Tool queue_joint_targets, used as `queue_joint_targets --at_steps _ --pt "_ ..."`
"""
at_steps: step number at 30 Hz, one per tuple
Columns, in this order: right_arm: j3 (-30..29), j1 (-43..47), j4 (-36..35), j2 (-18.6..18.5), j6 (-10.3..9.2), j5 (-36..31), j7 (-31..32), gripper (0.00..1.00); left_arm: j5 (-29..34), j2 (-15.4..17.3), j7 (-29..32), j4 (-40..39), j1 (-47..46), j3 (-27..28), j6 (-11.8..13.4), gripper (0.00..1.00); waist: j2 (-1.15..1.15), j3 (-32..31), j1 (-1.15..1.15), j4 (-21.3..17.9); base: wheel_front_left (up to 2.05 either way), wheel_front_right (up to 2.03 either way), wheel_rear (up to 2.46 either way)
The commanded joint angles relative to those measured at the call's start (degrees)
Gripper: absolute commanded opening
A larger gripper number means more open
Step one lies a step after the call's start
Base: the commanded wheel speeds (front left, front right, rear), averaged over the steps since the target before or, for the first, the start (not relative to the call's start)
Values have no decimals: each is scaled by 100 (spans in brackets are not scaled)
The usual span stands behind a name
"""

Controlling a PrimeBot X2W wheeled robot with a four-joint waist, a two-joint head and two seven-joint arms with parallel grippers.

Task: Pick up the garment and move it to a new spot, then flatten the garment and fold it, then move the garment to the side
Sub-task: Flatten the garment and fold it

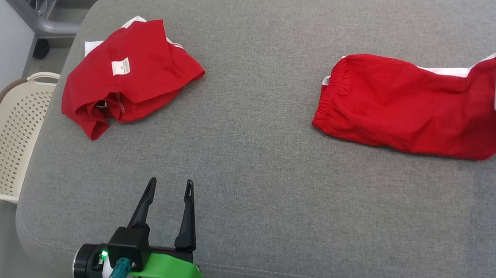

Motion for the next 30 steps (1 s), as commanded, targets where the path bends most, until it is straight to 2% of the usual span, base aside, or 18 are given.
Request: queue_joint_targets --at_steps 1,11,16,22,30 --pt "82 5 -57 33 -4 27 25 0 -23 -14 -6 -1 57 9 -13 100 0 -69 0 45 0 0 0" --pt "1446 -164 -248 581 -4 624 278 0 -59 -38 -6 85 90 -55 -30 100 0 -284 0 159 0 0 0" --pt "1819 -275 -34 787 -4 857 218 0 -75 -48 -6 124 68 -131 -45 100 0 -344 0 263 0 0 0" --pt "1839 -425 448 969 -4 839 38 0 -106 -64 -6 151 19 -272 -81 100 0 -328 0 503 0 0 0" --pt "1521 -712 1159 1069 -4 575 -354 0 -168 -82 -6 204 14 -405 -87 100 0 -241 0 853 0 0 0"
